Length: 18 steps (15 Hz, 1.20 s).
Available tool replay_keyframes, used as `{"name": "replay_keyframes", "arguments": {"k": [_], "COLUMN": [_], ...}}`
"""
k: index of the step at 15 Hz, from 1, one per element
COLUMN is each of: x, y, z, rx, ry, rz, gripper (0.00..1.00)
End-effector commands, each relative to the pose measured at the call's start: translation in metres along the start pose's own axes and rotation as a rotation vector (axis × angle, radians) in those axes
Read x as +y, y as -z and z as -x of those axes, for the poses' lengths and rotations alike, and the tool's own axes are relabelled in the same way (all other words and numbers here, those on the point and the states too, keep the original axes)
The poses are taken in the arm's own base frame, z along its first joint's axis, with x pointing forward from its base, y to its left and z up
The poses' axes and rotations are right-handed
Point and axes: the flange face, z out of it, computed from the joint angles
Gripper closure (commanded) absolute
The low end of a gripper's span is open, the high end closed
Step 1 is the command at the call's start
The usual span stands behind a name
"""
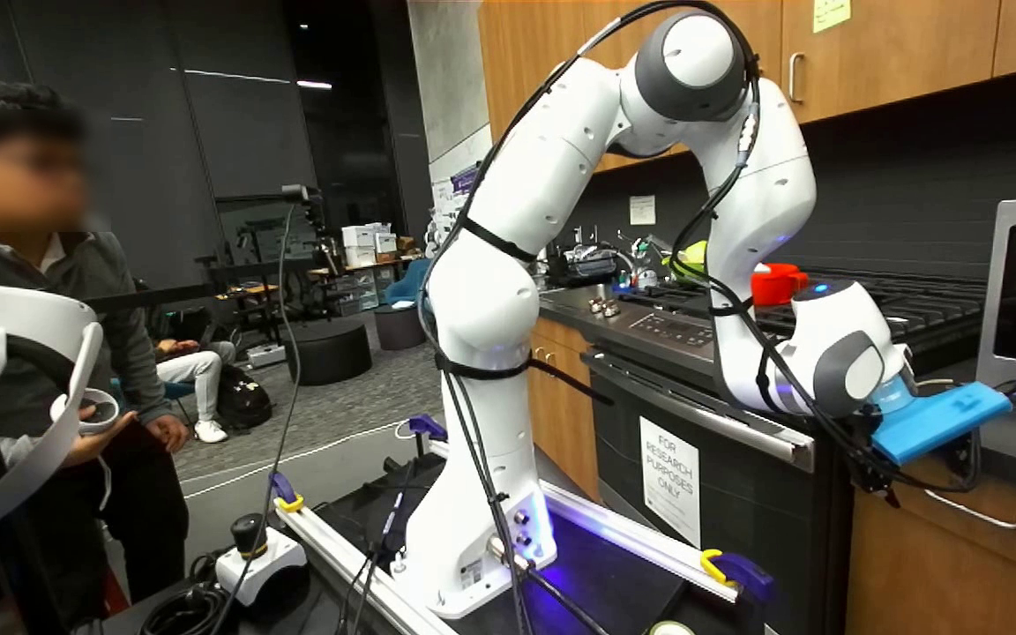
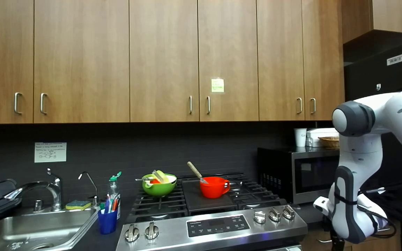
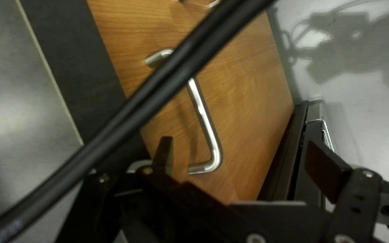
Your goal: Open the topmost drawer on the left
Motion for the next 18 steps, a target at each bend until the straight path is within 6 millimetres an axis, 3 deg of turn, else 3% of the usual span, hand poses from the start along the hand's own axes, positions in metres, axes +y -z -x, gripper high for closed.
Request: {"name": "replay_keyframes", "arguments": {"k": [1, 6, 11, 15, 18], "x": [0.005, -0.004, -0.021, -0.043, -0.047], "y": [-0.021, -0.022, -0.007, -0.004, 0.002], "z": [-0.008, -0.001, 0.011, 0.005, -0.003], "rx": [0.005, 0.006, 0.029, -0.01, -0.018], "ry": [0.05, 0.056, 0.046, 0.055, 0.059], "rz": [-0.016, -0.065, -0.099, -0.18, -0.192], "gripper": [0.0, 0.0, 0.0, 0.0, 0.0]}}
